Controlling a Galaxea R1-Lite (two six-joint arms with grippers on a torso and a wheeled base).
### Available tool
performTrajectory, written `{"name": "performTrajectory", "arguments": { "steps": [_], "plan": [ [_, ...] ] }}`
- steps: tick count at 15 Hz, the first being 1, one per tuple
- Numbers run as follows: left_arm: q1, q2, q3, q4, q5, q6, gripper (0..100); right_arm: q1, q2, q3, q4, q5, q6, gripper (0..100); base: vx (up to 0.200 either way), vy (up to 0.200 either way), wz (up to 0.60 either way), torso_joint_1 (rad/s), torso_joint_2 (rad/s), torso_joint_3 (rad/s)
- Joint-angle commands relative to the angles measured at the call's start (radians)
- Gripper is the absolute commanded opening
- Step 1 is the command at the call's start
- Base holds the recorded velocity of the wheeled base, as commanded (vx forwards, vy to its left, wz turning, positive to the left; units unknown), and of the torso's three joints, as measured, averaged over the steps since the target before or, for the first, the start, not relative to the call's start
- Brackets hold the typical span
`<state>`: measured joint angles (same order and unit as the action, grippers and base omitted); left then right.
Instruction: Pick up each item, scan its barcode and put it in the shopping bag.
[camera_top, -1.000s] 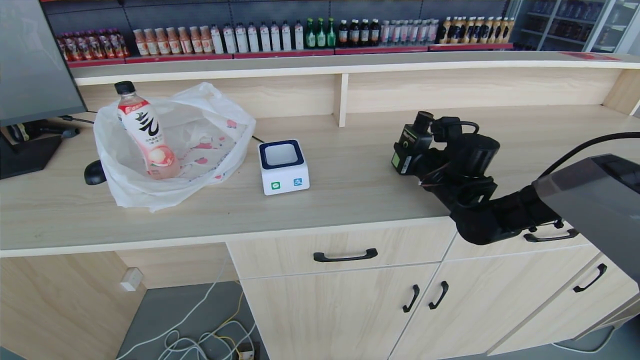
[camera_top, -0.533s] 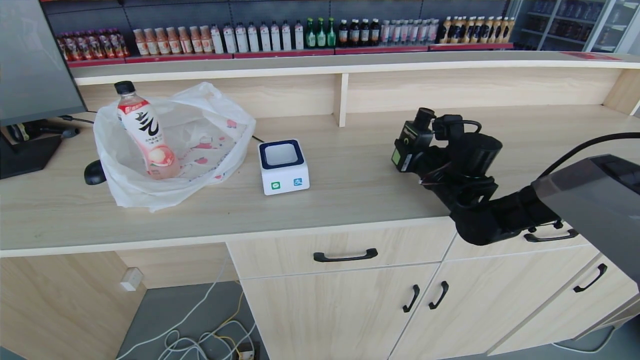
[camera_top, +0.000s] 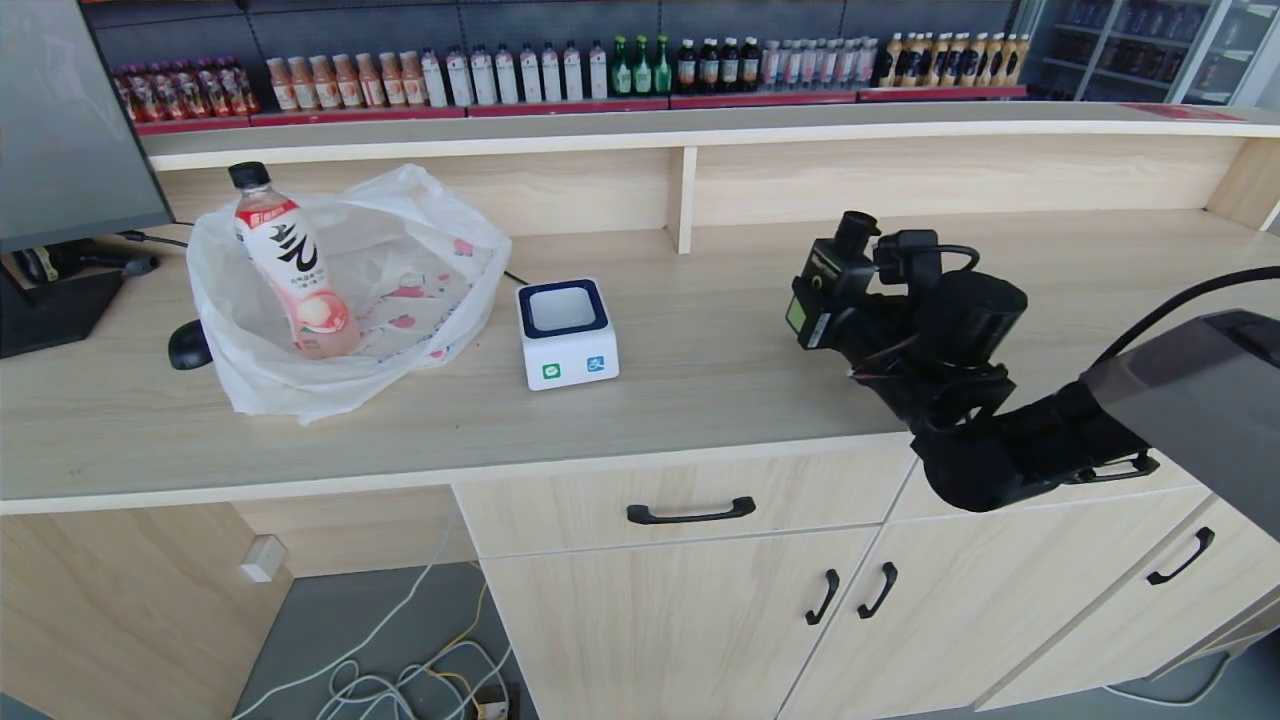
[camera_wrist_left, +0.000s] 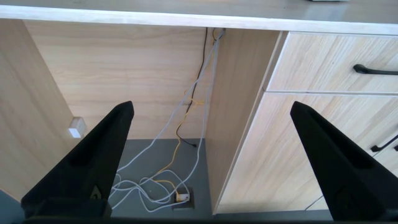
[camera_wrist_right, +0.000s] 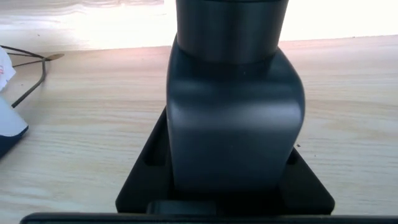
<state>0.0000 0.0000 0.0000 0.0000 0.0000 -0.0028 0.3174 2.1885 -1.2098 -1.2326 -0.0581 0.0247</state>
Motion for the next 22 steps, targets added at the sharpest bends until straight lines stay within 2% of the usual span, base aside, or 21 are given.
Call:
{"name": "performTrajectory", "arguments": {
  "steps": [1,5,6,7,9,11,13,16,19,22],
  "plan": [
    [-0.002,0.0,0.0,0.0,0.0,0.0,100,0.032,-0.078,0.09,-0.033,-0.002,-0.014,0,0.0,0.0,0.0,0.0,0.0,0.0],
    [0.0,0.0,0.0,0.0,0.0,0.0,100,0.091,-0.147,0.265,-0.171,-0.002,-0.066,0,0.0,0.0,0.0,0.0,0.0,0.0],
    [0.0,0.0,0.0,0.0,0.0,0.0,100,0.091,-0.147,0.268,-0.176,-0.002,-0.069,0,0.0,0.0,0.0,0.0,0.0,0.0],
    [0.0,0.0,0.0,0.0,0.0,0.0,100,0.091,-0.182,0.371,-0.269,-0.003,-0.117,0,0.0,0.0,0.0,0.0,0.0,0.0],
    [0.0,0.0,0.0,0.0,0.0,0.0,100,0.092,-0.225,0.475,-0.338,-0.006,-0.164,0,0.0,0.0,0.0,0.0,0.0,0.0],
    [0.0,0.0,0.0,0.0,0.0,0.0,100,0.1,-0.308,0.616,-0.338,-0.011,-0.236,0,0.0,0.0,0.0,0.0,0.0,0.0],
    [0.0,0.0,0.0,0.0,0.0,0.0,100,0.124,-0.371,0.691,-0.338,-0.012,-0.279,0,0.0,0.0,0.0,0.0,0.0,0.0],
    [0.0,0.0,0.0,0.0,0.0,0.0,100,0.252,-0.481,0.765,-0.338,-0.012,-0.33,0,0.0,0.0,0.0,0.0,0.0,0.0],
    [0.0,0.0,0.0,0.0,0.0,0.0,100,0.315,-0.564,0.882,-0.338,-0.016,-0.393,0,0.0,0.0,0.0,0.0,0.0,0.0],
    [0.0,0.0,0.0,0.0,0.0,0.0,100,0.381,-0.618,0.921,-0.338,-0.019,-0.443,0,0.0,0.0,0.0,0.0,0.0,0.0]
  ]
}}
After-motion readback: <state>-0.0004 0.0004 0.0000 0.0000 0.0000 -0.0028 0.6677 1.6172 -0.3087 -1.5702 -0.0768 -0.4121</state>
